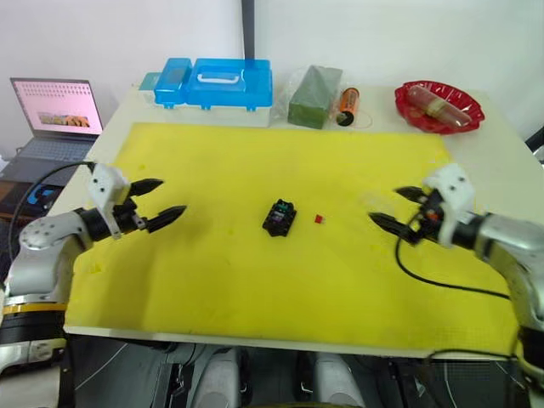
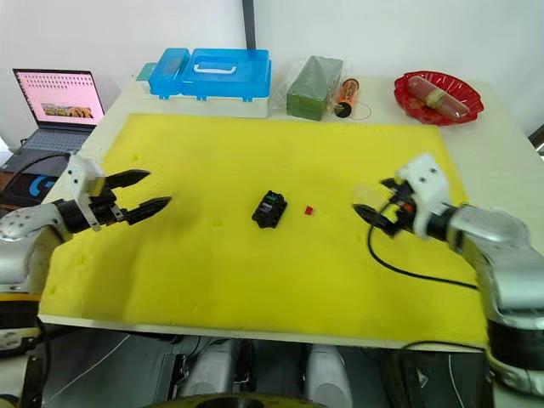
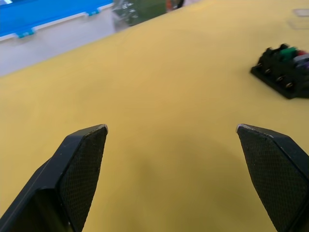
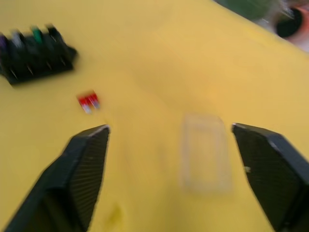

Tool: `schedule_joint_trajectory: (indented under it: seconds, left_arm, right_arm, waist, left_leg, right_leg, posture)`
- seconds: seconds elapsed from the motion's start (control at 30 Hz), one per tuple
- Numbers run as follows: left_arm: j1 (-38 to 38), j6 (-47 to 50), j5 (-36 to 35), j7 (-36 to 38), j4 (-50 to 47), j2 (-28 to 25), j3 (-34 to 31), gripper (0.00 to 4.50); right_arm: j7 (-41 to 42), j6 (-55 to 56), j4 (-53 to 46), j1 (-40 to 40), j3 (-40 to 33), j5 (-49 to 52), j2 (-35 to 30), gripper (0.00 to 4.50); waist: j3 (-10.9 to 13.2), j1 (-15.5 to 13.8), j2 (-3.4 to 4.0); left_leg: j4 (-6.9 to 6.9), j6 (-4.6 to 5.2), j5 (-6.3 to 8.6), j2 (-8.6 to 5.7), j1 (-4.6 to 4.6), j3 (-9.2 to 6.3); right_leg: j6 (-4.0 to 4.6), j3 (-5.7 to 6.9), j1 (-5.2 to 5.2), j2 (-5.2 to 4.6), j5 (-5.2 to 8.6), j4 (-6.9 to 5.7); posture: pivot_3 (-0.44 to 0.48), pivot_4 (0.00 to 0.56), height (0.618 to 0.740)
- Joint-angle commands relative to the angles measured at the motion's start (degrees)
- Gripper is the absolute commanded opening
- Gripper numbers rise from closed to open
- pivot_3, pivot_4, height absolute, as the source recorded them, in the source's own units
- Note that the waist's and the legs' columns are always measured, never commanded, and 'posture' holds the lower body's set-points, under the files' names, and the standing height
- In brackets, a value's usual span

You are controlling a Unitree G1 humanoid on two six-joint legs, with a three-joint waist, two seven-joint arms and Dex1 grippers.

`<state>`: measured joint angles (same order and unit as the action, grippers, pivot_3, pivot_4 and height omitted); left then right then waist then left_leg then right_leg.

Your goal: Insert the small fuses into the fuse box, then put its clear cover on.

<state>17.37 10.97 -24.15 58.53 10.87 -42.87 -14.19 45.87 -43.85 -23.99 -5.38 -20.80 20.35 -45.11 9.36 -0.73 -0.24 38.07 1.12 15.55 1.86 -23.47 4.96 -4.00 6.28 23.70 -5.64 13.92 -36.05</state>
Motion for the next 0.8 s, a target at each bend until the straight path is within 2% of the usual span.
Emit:
schedule_joint_trajectory:
  seconds: [0.03, 0.17, 0.27, 0.43, 0.57, 0.67, 0.8]
  left_arm:
    - [-2.2, -3.7, 0.7, -0.2, 2.2, -2.3, -4.2, 4.5]
    - [-3.5, -4.9, 0.5, -0.2, 2.6, -2.3, -4.5, 4.5]
    - [-3.6, -4.6, 0.2, -0.5, 1.8, -1.4, -3.9, 4.5]
    - [-2.1, -3.2, -0.7, -0.1, -0.7, -1.1, -3.0, 4.5]
    - [0.8, 3.9, -4.9, 1.6, -10.6, -0.3, 0.9, 4.5]
    - [3.4, 6.5, -6.1, 3.8, -15.6, 0.4, 5.1, 4.5]
    - [4.9, 7.7, -7.1, 7.2, -22.9, 1.9, 11.1, 4.5]
  right_arm:
    - [2.4, 4.1, -2.0, 9.2, -9.6, 0.6, -0.9, 4.46]
    - [2.1, 5.1, -1.1, 13.5, -12.4, 0.8, -1.4, 4.46]
    - [0.1, 5.0, 1.4, 11.3, -11.9, 0.5, -1.8, 4.46]
    - [-6.3, 11.3, 3.7, 5.7, -9.1, -2.7, 0.5, 4.46]
    - [-5.3, -2.4, 1.3, -3.7, -5.8, 10.1, 2.3, 4.46]
    - [-5.1, -9.4, 0.8, -10.1, -1.0, 15.6, 3.0, 4.46]
    - [-7.7, -23.3, 5.2, -17.8, 2.4, 22.2, 4.6, 4.46]
  waist:
    - [0.0, 0.0, 0.0]
    - [0.0, 0.0, 0.01]
    - [0.0, 0.1, 0.01]
    - [0.0, 0.0, 0.0]
    - [0.1, 0.0, -0.04]
    - [0.1, 0.0, -0.04]
    - [0.1, 0.1, -0.04]
  left_leg:
    - [0.0, 0.0, 0.0, 0.0, 0.0, -0.02]
    - [0.04, -0.02, 0.0, -0.01, 0.02, 0.03]
    - [0.04, -0.04, -0.01, 0.0, 0.04, 0.03]
    - [0.01, -0.04, -0.01, -0.01, 0.02, 0.06]
    - [0.02, -0.04, -0.01, -0.02, 0.01, 0.06]
    - [0.04, -0.04, -0.02, -0.05, 0.02, 0.02]
    - [0.03, -0.01, -0.01, -0.05, 0.01, 0.04]
  right_leg:
    - [0.0, 0.0, -0.02, 0.0, 0.0, 0.01]
    - [0.01, -0.02, -0.02, -0.05, 0.01, 0.05]
    - [0.17, -0.04, -0.01, -0.19, 0.09, 0.06]
    - [0.04, -0.04, 0.02, -0.2, 0.02, 0.05]
    - [0.02, -0.04, 0.0, -0.16, 0.0, 0.03]
    - [0.02, -0.03, -0.04, -0.22, 0.0, 0.03]
    - [0.02, -0.03, -0.02, -0.14, -0.01, -0.01]
  posture:
    - [0.0, 0.15, 0.74]
    - [0.0, 0.15, 0.74]
    - [0.0, 0.15, 0.74]
    - [0.0, 0.15, 0.74]
    - [0.0, 0.15, 0.74]
    - [0.0, 0.15, 0.74]
    - [0.0, 0.15, 0.74]
